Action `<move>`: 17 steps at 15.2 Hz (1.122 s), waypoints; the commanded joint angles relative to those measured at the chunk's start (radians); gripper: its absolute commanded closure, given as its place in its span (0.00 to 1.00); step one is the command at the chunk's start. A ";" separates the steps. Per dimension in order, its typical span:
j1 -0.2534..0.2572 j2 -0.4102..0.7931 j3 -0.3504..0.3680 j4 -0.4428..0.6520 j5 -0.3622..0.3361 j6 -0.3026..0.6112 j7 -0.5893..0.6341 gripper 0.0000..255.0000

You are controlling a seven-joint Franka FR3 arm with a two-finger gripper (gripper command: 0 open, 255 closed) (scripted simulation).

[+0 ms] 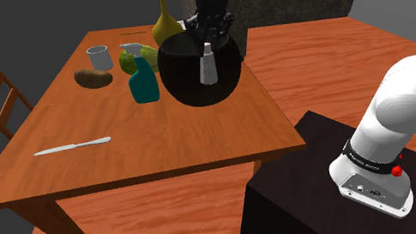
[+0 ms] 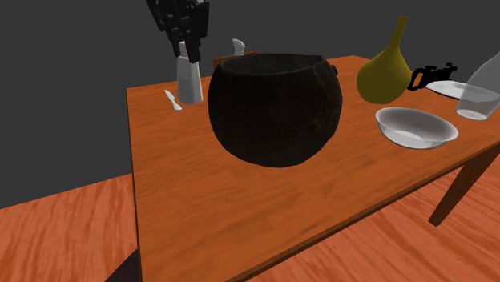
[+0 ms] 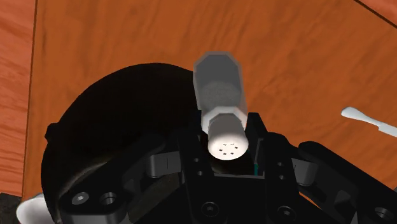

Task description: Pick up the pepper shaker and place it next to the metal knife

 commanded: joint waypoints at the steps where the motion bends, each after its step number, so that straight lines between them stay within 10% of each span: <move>1: 0.000 0.072 0.040 0.067 -0.019 0.006 0.052 1.00; 10: 0.037 0.416 0.179 0.416 -0.194 -0.032 0.291 1.00; 17: 0.178 0.739 0.208 0.806 -0.385 -0.157 0.449 1.00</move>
